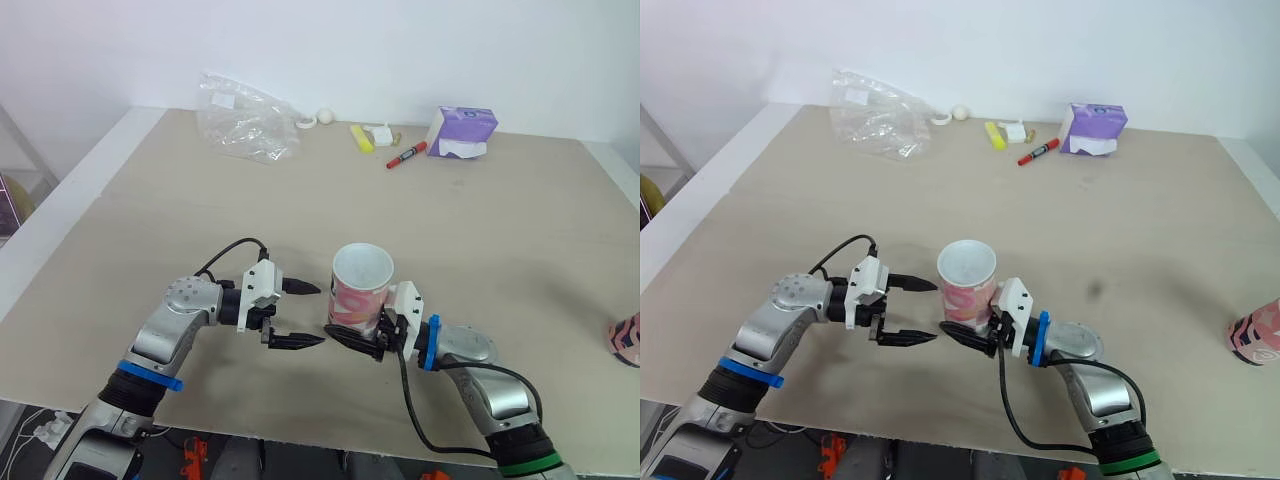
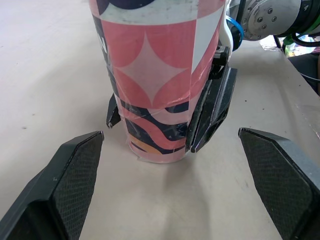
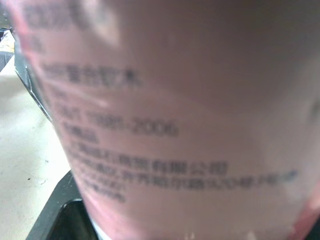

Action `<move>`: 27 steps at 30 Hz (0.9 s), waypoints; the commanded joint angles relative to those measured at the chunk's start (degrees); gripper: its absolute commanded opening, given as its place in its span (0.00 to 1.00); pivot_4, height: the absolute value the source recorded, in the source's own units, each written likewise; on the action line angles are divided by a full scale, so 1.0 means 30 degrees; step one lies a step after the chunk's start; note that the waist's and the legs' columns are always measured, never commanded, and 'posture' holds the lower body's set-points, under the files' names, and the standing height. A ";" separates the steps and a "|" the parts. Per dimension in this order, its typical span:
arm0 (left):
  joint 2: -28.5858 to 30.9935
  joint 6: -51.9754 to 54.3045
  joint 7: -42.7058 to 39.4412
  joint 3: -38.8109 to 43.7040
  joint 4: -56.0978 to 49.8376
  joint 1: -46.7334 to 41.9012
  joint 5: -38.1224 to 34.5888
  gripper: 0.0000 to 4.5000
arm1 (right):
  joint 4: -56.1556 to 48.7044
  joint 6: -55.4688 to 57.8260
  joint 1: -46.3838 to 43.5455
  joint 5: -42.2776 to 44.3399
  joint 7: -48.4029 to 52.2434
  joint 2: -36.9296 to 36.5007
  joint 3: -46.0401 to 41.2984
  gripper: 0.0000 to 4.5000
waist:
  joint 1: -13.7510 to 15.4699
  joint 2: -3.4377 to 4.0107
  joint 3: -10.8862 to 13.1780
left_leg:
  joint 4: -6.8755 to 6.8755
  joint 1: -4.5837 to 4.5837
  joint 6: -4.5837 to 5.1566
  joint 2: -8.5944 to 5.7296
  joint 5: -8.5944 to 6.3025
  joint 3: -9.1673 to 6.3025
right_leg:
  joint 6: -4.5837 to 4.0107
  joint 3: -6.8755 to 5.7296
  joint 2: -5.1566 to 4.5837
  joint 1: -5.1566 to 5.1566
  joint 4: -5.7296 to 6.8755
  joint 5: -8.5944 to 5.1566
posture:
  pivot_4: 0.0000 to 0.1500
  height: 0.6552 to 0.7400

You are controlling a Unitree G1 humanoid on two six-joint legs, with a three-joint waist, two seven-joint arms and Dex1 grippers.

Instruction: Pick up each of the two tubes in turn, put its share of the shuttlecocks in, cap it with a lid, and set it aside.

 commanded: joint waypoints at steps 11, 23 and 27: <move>-0.0671 -0.0137 -0.0048 -0.0079 -0.0457 -0.0429 -0.0389 1.00 | -0.3235 0.1730 0.3383 0.2581 -0.7547 0.0021 -0.9454 0.75 | 0.0056 0.0006 -0.0003 | 0.0006 -0.0002 0.0002 -0.0004 0.0001 -0.0024 | 0.0002 0.0001 0.0012 0.0007 0.0017 -0.0005 | 1.00 1.00; -0.1009 -0.0015 0.0197 -0.0345 -0.0966 -0.0179 -0.0393 1.00 | 0.1268 0.1237 0.1646 0.1801 -1.3483 0.0442 -1.3768 0.75 | -0.0023 0.0113 -0.0024 | 0.0011 0.0024 0.0029 0.0001 0.0017 -0.0020 | -0.0022 0.0003 0.0014 0.0022 0.0023 0.0019 | 1.00 1.00; -0.0928 0.0072 0.0272 -0.0303 -0.1173 -0.0070 -0.0429 1.00 | 0.2360 0.0670 0.1402 0.1515 -1.3894 0.0486 -1.3840 0.75 | -0.0053 0.0199 -0.0040 | 0.0002 0.0026 0.0030 0.0000 0.0017 -0.0020 | -0.0022 0.0006 0.0017 0.0019 0.0024 0.0015 | 1.00 1.00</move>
